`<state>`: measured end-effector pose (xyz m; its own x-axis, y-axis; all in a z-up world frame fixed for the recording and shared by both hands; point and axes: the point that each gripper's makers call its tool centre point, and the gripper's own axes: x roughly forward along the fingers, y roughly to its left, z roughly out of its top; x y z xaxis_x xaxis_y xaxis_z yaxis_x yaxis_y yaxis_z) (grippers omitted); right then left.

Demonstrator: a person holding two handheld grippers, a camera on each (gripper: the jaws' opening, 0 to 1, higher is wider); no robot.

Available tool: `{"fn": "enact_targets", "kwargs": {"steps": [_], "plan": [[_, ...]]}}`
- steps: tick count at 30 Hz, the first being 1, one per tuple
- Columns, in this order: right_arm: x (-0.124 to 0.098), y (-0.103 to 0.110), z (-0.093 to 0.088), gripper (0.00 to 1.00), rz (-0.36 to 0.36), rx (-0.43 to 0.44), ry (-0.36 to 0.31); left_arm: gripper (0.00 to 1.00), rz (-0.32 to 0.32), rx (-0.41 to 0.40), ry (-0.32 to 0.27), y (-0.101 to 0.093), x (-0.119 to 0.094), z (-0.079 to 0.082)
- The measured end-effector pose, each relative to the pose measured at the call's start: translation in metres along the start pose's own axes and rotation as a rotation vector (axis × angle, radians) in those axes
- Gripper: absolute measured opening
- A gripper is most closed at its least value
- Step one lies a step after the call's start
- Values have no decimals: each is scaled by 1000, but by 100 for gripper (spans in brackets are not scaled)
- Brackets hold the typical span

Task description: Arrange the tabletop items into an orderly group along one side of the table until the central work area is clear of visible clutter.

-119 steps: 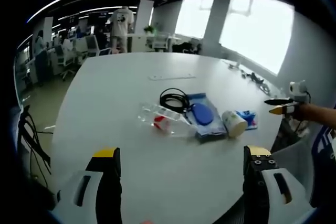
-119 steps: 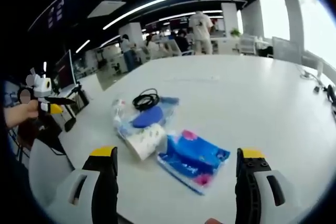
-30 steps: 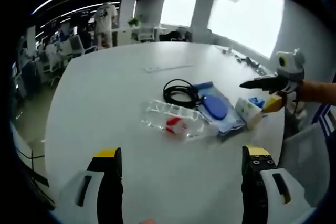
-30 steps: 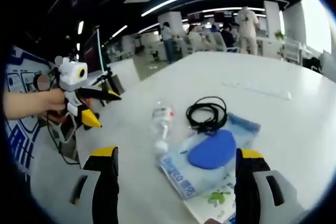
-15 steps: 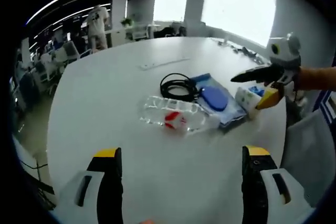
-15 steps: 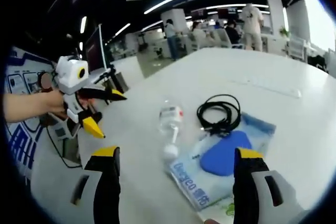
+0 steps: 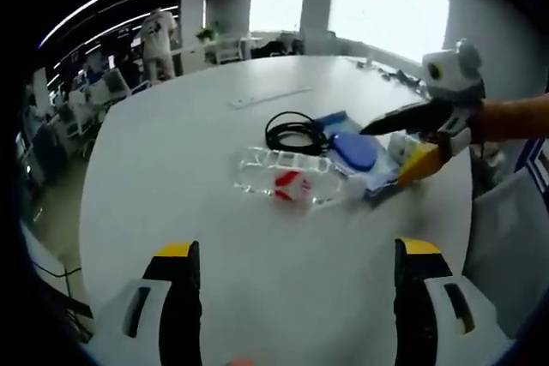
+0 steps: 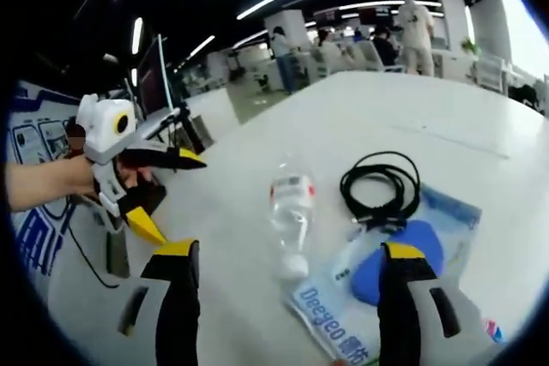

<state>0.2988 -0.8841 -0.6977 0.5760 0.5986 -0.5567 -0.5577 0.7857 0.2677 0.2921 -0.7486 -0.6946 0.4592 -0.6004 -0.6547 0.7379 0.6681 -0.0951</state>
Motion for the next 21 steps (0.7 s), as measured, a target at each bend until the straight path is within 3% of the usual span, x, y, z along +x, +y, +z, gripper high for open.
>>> {"fn": "enact_targets", "kwargs": {"steps": [11, 21], "plan": [[29, 13, -3, 80, 34, -20, 50, 93, 9, -11, -8, 4, 0, -5], [54, 5, -15, 73, 28, -9, 105, 93, 22, -18, -33, 8, -2, -2]]}}
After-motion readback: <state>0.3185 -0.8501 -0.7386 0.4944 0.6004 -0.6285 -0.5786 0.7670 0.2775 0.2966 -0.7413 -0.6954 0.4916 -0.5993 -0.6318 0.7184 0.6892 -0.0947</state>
